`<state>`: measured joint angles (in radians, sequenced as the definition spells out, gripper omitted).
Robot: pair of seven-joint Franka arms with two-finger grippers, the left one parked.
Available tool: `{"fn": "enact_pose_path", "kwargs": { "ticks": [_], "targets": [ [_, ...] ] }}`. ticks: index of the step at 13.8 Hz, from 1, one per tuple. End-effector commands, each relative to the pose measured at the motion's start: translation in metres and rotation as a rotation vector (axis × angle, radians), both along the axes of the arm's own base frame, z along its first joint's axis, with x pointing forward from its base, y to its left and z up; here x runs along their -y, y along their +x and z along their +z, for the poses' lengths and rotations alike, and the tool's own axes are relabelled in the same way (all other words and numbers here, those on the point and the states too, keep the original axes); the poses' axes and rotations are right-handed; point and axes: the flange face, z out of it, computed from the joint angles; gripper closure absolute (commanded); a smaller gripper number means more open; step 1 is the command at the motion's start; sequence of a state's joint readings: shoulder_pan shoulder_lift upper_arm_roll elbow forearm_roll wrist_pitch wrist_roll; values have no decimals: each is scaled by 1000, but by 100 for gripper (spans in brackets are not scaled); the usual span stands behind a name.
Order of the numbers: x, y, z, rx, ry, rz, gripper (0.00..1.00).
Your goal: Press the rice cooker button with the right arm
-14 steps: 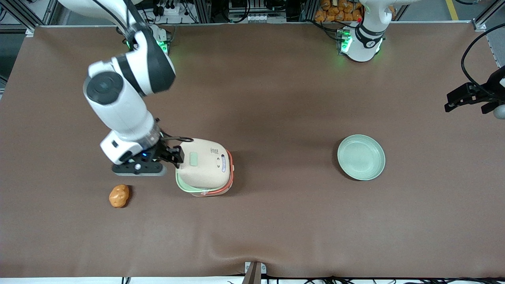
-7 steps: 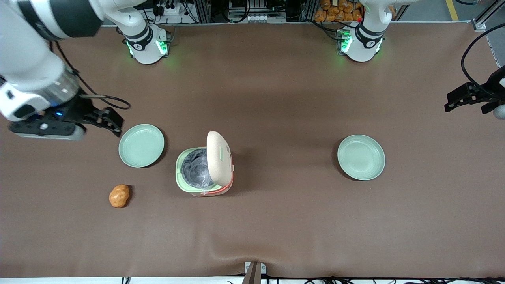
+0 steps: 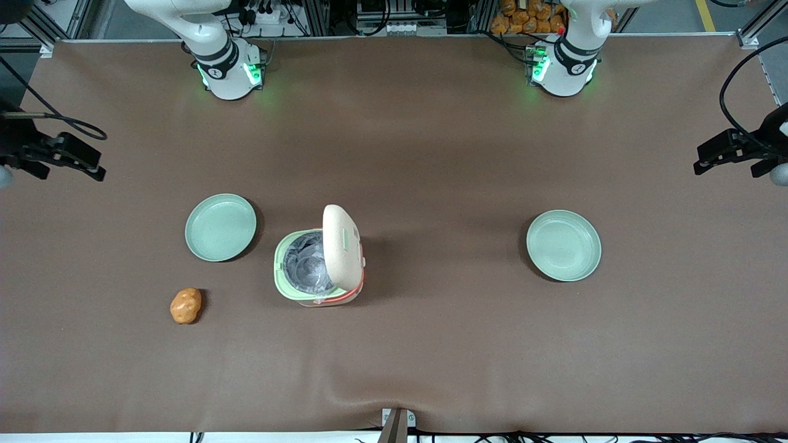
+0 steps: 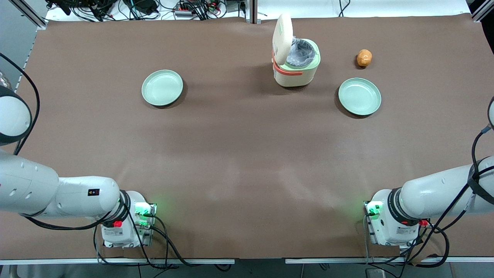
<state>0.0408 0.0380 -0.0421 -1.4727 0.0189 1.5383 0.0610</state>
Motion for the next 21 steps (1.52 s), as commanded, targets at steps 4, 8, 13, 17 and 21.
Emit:
{"fn": "enact_pose_path", "kwargs": {
  "ticks": [4,8,13,17,21],
  "targets": [
    [30,-16,-19,-28,49,5,0],
    [43,-31,-26,27,64,28,0],
    [43,-50,-13,43,47,39,0],
    [47,-69,9,55,4,41,0],
    [46,-74,21,46,-12,49,0]
  ]
}}
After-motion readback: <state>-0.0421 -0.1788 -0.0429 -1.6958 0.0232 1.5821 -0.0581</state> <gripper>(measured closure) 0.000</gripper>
